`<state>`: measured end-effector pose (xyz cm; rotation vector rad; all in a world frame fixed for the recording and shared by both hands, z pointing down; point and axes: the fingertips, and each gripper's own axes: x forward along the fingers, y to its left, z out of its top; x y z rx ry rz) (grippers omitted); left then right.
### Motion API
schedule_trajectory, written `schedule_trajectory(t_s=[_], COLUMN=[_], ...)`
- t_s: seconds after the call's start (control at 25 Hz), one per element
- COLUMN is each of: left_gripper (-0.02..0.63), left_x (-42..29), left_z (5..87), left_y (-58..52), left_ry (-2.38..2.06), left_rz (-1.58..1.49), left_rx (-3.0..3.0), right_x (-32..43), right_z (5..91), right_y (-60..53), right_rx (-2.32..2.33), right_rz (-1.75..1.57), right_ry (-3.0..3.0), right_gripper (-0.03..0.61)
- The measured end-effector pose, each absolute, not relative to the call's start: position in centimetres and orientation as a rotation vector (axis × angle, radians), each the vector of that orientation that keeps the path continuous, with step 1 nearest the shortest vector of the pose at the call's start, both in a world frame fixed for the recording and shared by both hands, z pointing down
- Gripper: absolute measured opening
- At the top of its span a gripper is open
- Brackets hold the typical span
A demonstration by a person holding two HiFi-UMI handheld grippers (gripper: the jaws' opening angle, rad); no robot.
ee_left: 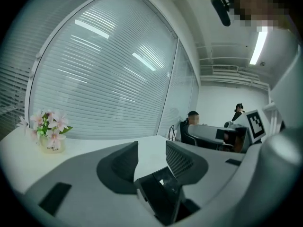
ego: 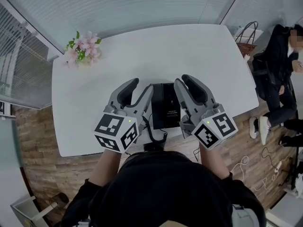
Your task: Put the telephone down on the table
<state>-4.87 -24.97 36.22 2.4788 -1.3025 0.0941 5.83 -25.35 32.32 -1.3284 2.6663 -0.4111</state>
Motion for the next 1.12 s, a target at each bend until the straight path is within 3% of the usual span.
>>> schedule_trajectory(t_s=[0.6,1.12], left_gripper=[0.092,0.047], left_x=[-4.3,-4.0], left_z=[34.9,34.5], left_y=[-25.1,-24.9], left_ry=[-1.319,-1.316], left_rz=[0.01,0.01], left_rx=[2.492,2.502], right_x=[5.4,5.5], right_z=[31.0,30.3], right_y=[-25.1,-24.9], right_rx=[-1.315,-1.331], right_rz=[-0.343,-0.296], right_ry=[2.662,2.658], right_gripper=[0.025,0.005])
